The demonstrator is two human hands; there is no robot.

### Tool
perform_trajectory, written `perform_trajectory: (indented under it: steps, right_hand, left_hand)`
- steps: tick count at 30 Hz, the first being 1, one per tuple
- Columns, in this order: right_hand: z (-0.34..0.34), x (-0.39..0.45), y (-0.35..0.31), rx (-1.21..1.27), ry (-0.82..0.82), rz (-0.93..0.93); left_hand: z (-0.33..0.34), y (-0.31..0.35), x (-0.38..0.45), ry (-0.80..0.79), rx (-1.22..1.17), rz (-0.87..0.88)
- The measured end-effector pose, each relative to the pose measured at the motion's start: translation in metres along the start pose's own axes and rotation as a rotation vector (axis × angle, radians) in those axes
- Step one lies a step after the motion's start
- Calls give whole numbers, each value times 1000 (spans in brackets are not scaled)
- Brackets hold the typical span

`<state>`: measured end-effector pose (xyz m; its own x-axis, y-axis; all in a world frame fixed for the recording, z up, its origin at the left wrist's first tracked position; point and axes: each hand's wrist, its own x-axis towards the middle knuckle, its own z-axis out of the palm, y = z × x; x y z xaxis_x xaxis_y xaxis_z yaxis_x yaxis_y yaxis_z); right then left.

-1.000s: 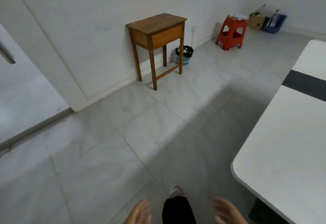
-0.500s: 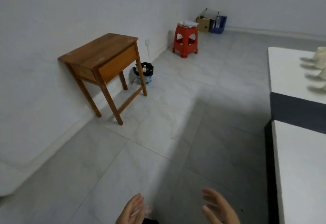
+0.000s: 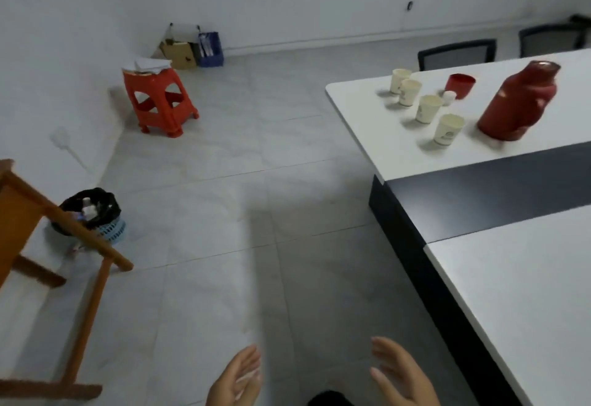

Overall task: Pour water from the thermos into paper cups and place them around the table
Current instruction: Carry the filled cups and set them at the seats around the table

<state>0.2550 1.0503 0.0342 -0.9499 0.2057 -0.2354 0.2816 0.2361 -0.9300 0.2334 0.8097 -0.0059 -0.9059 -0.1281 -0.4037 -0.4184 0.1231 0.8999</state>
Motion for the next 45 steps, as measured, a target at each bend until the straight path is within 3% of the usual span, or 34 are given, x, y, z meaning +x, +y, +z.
perform_trajectory:
  steps: [1, 4, 12, 16, 24, 31, 37, 40, 45]
  right_hand:
    - [0, 13, 3, 10, 62, 36]
    - [0, 64, 6, 33, 141, 102]
    - [-55, 271, -48, 112, 231, -40]
    - [-84, 334, -49, 126, 331, -4]
    - [-124, 424, -33, 157, 731, 199]
    - [-162, 538, -58, 274, 1009, 294]
    - [-178, 594, -63, 383, 1166, 452]
    - [-184, 616, -58, 437, 1213, 466]
    - [-194, 633, -46, 399, 1246, 454]
  left_hand:
    - [4, 10, 19, -38, -53, -51]
    - [27, 42, 81, -109, 116, -9]
    - [139, 159, 246, -197, 20, 52]
    - [185, 197, 318, -269, 127, 99]
    - [281, 253, 457, -629, 243, 22]
    - [398, 337, 574, -844, 290, 213]
    - [493, 362, 614, -1048, 455, 353]
    - [527, 361, 614, -1083, 454, 316]
    - [562, 356, 616, -1105, 373, 423]
